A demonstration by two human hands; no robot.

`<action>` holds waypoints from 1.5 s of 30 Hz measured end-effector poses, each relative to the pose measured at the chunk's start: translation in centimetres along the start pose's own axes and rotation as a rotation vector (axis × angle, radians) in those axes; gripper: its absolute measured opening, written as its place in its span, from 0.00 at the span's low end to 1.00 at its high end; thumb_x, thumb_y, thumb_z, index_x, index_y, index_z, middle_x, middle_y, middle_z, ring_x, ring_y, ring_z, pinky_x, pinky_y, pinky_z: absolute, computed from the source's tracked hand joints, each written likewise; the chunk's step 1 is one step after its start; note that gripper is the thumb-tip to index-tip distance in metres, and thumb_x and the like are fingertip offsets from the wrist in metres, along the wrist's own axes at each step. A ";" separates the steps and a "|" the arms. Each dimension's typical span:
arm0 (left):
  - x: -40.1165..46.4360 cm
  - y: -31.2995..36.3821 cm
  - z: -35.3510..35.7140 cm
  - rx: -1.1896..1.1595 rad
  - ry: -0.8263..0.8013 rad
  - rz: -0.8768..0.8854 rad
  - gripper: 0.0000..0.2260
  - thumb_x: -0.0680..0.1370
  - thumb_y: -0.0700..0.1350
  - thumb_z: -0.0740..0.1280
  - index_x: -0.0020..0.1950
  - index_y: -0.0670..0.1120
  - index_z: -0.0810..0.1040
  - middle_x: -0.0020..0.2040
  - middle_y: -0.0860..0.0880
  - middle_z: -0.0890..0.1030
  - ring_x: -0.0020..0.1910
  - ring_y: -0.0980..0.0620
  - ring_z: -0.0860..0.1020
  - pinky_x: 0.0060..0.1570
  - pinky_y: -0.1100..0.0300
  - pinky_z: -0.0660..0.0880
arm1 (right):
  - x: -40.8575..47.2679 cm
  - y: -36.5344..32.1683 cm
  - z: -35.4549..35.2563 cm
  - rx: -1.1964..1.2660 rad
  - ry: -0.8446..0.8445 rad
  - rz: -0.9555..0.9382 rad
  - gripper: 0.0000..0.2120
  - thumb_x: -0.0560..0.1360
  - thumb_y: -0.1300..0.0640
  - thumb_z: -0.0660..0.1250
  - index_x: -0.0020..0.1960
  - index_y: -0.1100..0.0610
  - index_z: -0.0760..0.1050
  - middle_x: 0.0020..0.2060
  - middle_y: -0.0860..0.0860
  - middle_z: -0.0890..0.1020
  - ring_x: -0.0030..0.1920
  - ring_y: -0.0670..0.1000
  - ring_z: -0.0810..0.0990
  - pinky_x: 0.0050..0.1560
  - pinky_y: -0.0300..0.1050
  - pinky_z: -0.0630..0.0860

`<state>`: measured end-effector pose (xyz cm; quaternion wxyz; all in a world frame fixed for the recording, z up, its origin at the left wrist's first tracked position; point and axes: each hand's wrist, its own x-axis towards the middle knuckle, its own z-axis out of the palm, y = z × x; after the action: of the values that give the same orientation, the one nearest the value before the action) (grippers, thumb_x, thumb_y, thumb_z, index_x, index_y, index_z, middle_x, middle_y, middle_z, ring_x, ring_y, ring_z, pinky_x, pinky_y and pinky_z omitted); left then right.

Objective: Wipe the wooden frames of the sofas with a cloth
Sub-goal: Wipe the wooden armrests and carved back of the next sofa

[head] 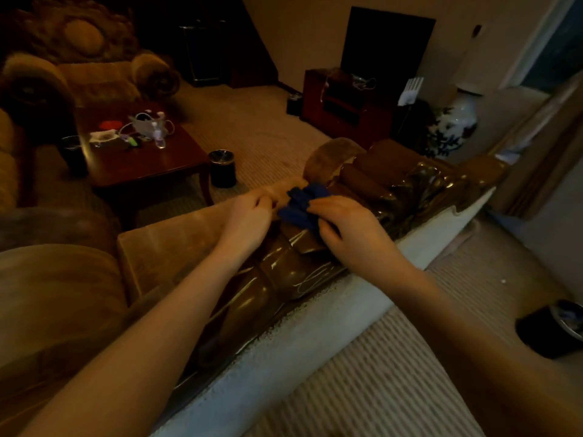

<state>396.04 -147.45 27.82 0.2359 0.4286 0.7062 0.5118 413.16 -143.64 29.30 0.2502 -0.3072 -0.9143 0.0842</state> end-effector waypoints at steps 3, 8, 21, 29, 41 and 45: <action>0.0 0.0 -0.2 -0.233 0.020 -0.042 0.13 0.81 0.41 0.55 0.43 0.47 0.77 0.43 0.52 0.78 0.46 0.52 0.77 0.51 0.52 0.74 | -1.9 -1.1 0.5 0.265 0.064 0.060 0.12 0.76 0.63 0.65 0.59 0.58 0.78 0.59 0.50 0.77 0.62 0.47 0.71 0.63 0.35 0.65; 0.2 0.0 -0.1 -0.228 0.035 0.003 0.12 0.81 0.43 0.53 0.48 0.47 0.77 0.43 0.53 0.76 0.44 0.57 0.75 0.47 0.65 0.71 | 3.2 -2.0 2.5 -0.073 -0.015 0.013 0.17 0.76 0.54 0.61 0.64 0.55 0.75 0.62 0.51 0.75 0.62 0.51 0.72 0.60 0.48 0.71; -0.1 -0.5 -0.7 -0.343 0.178 0.020 0.12 0.80 0.41 0.53 0.49 0.45 0.77 0.44 0.51 0.78 0.47 0.56 0.76 0.44 0.72 0.69 | 2.8 -5.5 5.2 -0.393 -0.119 0.016 0.17 0.76 0.53 0.55 0.59 0.50 0.78 0.60 0.46 0.78 0.66 0.49 0.71 0.68 0.56 0.60; 0.2 -0.7 -1.0 -0.386 0.238 -0.116 0.13 0.80 0.43 0.53 0.43 0.49 0.75 0.46 0.48 0.79 0.50 0.49 0.77 0.48 0.58 0.70 | -0.6 -7.1 5.3 -0.381 -0.104 -0.065 0.17 0.76 0.55 0.55 0.61 0.53 0.76 0.64 0.49 0.76 0.69 0.51 0.68 0.70 0.53 0.59; -0.5 -0.4 -1.2 -0.436 0.266 -0.088 0.15 0.81 0.45 0.52 0.49 0.47 0.78 0.49 0.51 0.78 0.49 0.56 0.76 0.46 0.66 0.68 | 7.9 -2.7 2.9 -0.544 -0.126 0.239 0.11 0.76 0.56 0.58 0.51 0.54 0.79 0.51 0.51 0.80 0.63 0.52 0.72 0.73 0.58 0.45; -0.8 -0.3 -1.1 -0.326 0.181 0.010 0.14 0.82 0.45 0.51 0.51 0.46 0.77 0.47 0.53 0.77 0.48 0.58 0.75 0.45 0.68 0.67 | 3.0 -0.6 1.9 -0.219 0.225 0.200 0.17 0.74 0.68 0.55 0.57 0.63 0.78 0.54 0.58 0.81 0.58 0.59 0.76 0.71 0.50 0.61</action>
<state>395.51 -148.73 27.87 0.2352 0.3404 0.6303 0.6569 409.82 -142.34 29.11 0.3061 -0.4294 -0.8492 -0.0261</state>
